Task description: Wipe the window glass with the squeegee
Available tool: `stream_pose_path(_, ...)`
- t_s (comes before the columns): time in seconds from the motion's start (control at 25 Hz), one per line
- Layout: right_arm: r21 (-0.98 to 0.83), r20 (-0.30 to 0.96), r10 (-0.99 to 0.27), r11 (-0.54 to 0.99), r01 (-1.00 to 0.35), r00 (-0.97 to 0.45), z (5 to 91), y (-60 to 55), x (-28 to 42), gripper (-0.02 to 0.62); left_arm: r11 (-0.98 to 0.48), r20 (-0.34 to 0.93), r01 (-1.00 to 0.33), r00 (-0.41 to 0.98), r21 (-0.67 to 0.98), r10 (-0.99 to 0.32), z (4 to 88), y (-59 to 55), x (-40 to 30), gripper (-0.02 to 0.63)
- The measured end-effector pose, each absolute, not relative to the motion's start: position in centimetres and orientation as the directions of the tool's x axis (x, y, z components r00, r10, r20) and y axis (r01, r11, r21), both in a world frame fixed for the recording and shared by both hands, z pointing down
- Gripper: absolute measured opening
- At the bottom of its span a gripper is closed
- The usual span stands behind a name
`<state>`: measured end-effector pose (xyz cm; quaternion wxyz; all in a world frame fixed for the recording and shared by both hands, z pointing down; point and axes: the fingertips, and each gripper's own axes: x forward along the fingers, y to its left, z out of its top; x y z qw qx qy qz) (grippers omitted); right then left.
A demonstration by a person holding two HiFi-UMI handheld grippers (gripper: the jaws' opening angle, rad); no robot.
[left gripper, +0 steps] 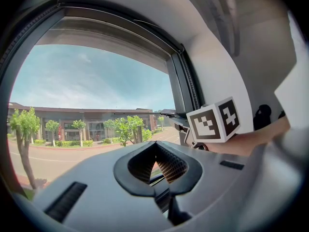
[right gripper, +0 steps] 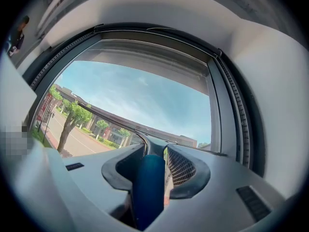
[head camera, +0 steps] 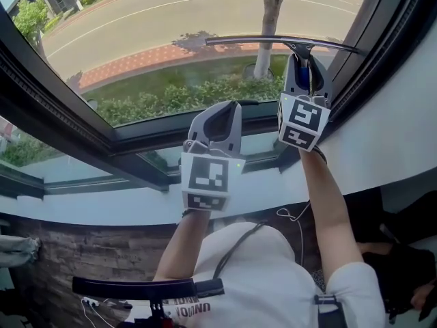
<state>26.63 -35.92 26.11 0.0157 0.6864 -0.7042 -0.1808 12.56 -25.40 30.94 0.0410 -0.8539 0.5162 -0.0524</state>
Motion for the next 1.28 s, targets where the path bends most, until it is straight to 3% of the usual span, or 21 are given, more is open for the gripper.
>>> stream_pose_path(1.28,0.299,-0.112,-0.992,0.021,-0.954,-0.056,32.1,-35.9,26.7,0.150,-0.456,0.067,-0.881,0.451,-0.121,-0.890,31.8,-25.9,12.5,0.003)
